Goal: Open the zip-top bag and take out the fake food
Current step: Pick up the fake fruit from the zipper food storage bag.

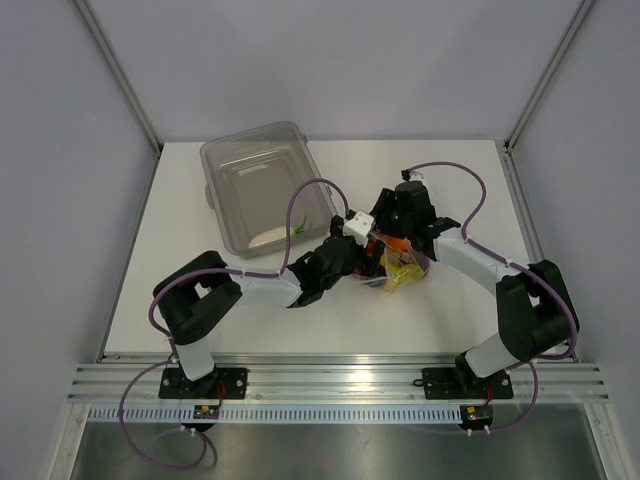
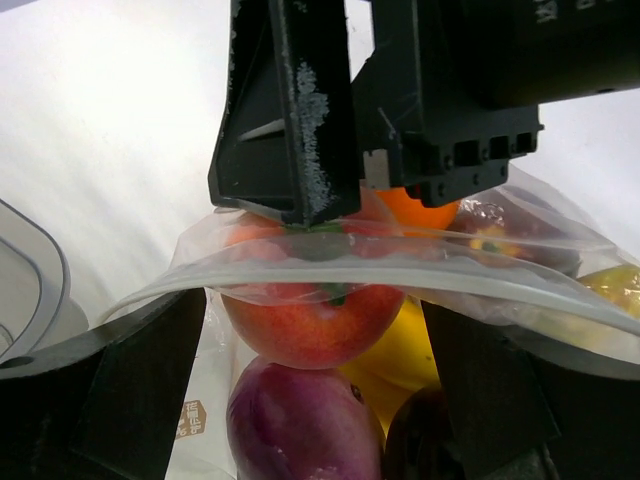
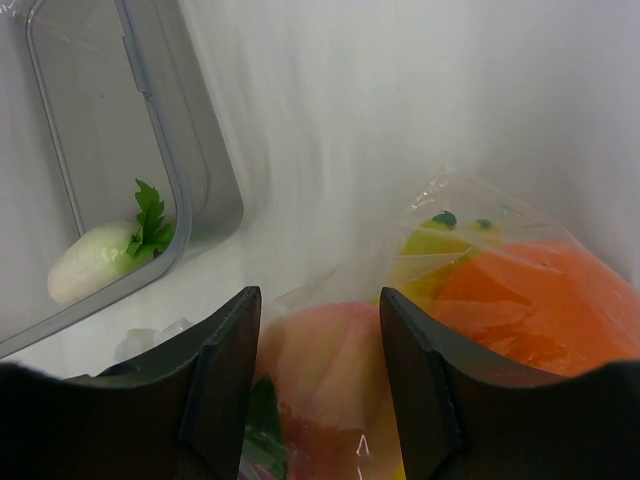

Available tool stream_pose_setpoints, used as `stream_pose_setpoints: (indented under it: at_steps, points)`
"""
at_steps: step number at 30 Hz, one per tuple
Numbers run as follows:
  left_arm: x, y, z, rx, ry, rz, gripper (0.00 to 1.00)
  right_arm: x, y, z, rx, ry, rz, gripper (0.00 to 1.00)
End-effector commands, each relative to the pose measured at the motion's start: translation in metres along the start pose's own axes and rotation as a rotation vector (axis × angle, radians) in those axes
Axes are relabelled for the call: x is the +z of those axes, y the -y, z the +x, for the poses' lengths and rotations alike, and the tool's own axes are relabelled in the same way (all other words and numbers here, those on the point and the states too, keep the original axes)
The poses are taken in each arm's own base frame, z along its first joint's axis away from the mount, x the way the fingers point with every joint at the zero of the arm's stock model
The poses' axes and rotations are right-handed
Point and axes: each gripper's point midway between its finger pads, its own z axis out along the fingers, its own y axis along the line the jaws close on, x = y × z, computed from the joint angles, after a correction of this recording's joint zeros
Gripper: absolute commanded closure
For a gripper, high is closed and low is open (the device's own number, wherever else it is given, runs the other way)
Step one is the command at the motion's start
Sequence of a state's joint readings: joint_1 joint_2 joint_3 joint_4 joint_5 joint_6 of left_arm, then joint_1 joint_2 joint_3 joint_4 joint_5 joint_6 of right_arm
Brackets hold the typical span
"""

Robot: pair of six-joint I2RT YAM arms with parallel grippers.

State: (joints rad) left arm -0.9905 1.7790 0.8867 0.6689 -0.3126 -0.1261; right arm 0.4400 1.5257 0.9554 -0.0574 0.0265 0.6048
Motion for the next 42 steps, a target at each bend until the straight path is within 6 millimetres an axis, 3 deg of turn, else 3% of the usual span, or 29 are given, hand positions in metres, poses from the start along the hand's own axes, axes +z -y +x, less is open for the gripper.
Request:
stream_pose_setpoints:
  at_steps: [1,9,13,17,22,29,36,42]
  points:
    - [0.011,-0.008,-0.019,-0.045,0.027,-0.062,0.09,-0.006,-0.013,-0.005,-0.016,-0.008,-0.051,0.43]
    - [0.013,-0.010,-0.019,-0.043,0.017,-0.076,0.12,-0.011,-0.024,0.004,-0.004,-0.043,-0.120,0.54]
    - [0.013,-0.009,-0.019,-0.042,0.015,-0.073,0.19,-0.013,-0.028,0.006,0.001,-0.055,-0.142,0.58]
    - [0.011,-0.014,-0.019,-0.054,0.021,-0.100,0.33,-0.017,-0.027,0.003,-0.004,-0.039,-0.137,0.59]
    - [0.005,-0.015,-0.026,-0.051,0.034,-0.095,0.41,-0.019,-0.023,-0.002,0.004,-0.014,-0.113,0.60]
    - [-0.014,-0.014,-0.055,-0.072,0.077,-0.056,0.43,-0.024,-0.001,-0.015,0.041,0.085,-0.005,0.57]
    - [-0.024,-0.014,-0.048,-0.138,-0.085,-0.073,0.45,-0.021,0.000,-0.014,0.055,0.081,0.006,0.58]
    - [-0.032,-0.009,-0.056,-0.162,-0.125,-0.038,0.45,-0.025,0.001,-0.016,0.041,0.094,0.010,0.56]
